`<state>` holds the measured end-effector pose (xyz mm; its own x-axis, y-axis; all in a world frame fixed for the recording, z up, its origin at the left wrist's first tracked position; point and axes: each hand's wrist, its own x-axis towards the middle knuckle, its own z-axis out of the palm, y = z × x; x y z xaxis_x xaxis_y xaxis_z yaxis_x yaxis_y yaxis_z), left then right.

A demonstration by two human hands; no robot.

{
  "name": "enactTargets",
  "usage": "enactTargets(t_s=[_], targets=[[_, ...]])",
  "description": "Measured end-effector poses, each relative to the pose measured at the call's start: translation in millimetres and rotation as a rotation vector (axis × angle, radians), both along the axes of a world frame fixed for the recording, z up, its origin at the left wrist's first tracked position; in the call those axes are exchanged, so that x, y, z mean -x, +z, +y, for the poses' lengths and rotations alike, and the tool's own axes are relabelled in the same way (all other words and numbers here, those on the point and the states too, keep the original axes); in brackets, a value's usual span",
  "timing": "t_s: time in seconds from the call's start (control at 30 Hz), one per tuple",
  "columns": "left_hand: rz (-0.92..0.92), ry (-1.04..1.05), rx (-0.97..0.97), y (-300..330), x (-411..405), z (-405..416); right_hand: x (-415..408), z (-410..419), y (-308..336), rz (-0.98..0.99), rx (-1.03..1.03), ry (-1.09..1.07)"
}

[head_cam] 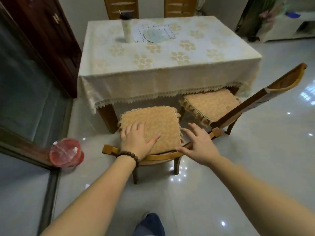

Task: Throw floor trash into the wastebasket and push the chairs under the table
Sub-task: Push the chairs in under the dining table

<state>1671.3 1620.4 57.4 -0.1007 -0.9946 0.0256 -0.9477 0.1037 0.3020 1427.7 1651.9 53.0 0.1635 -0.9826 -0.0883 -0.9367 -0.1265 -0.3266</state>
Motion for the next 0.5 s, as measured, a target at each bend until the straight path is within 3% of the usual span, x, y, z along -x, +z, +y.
enactTargets(t_s=[0.23,0.5], targets=[[-0.184,-0.033,-0.149,-22.6,7.8,40.2,20.9,-6.1,-26.0,0.287,-0.027,0.264],[-0.486,-0.238,-0.13,-27.8,-1.7,38.6,16.9,-13.8,-23.1,0.359,-0.012,0.355]])
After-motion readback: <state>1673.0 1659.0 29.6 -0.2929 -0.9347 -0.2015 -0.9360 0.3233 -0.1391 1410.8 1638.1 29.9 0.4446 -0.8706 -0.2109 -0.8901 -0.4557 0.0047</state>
